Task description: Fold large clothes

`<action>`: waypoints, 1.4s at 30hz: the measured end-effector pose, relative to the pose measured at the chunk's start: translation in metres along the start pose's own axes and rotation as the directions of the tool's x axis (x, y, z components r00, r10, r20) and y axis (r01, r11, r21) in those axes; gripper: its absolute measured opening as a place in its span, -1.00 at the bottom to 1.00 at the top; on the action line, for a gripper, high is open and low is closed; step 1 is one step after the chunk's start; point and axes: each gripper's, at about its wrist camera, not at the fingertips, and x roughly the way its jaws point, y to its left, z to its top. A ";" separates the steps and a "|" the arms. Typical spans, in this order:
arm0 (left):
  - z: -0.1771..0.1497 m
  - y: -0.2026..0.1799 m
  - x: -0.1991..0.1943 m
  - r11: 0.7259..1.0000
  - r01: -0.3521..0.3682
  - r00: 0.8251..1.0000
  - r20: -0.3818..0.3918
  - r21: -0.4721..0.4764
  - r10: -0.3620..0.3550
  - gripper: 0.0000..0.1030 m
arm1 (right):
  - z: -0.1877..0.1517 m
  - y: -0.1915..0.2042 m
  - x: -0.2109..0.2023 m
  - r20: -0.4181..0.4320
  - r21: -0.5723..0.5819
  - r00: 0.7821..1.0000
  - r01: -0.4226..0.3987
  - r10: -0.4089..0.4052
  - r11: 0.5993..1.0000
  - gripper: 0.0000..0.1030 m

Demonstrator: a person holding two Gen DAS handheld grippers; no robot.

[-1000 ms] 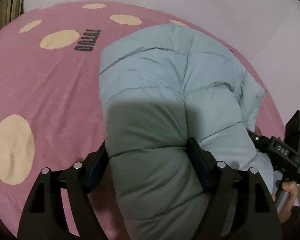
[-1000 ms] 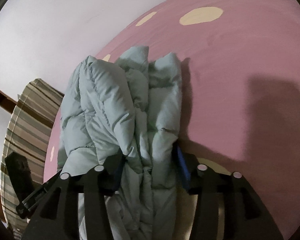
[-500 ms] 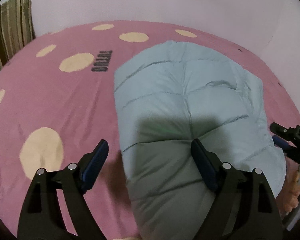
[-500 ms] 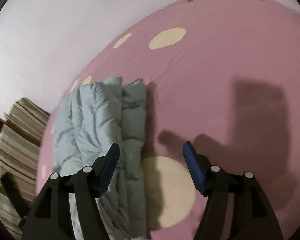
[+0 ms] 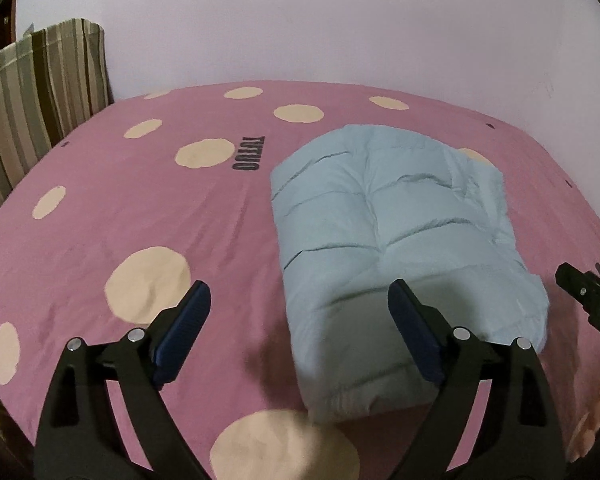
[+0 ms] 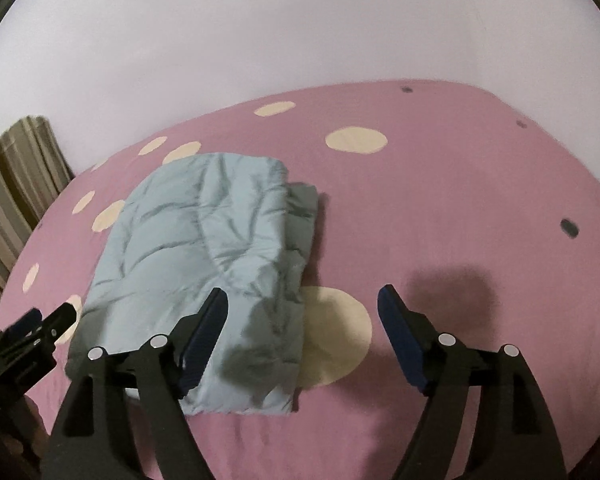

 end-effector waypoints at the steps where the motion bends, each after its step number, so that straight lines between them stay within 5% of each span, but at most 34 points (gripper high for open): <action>1: -0.001 0.000 -0.003 1.000 -0.002 1.000 0.003 0.001 0.002 0.76 | -0.001 0.003 -0.004 0.006 -0.008 1.000 0.000 0.000 1.000 0.50; 19: -0.005 -0.003 -0.068 1.000 -0.027 0.994 0.109 -0.010 0.028 0.80 | -0.007 0.036 -0.071 0.131 -0.112 0.991 0.038 -0.023 0.993 0.59; 42: -0.009 -0.009 -0.091 1.000 -0.020 0.990 0.138 -0.015 0.022 0.80 | -0.010 0.037 -0.077 0.158 -0.106 0.987 0.031 -0.014 0.994 0.59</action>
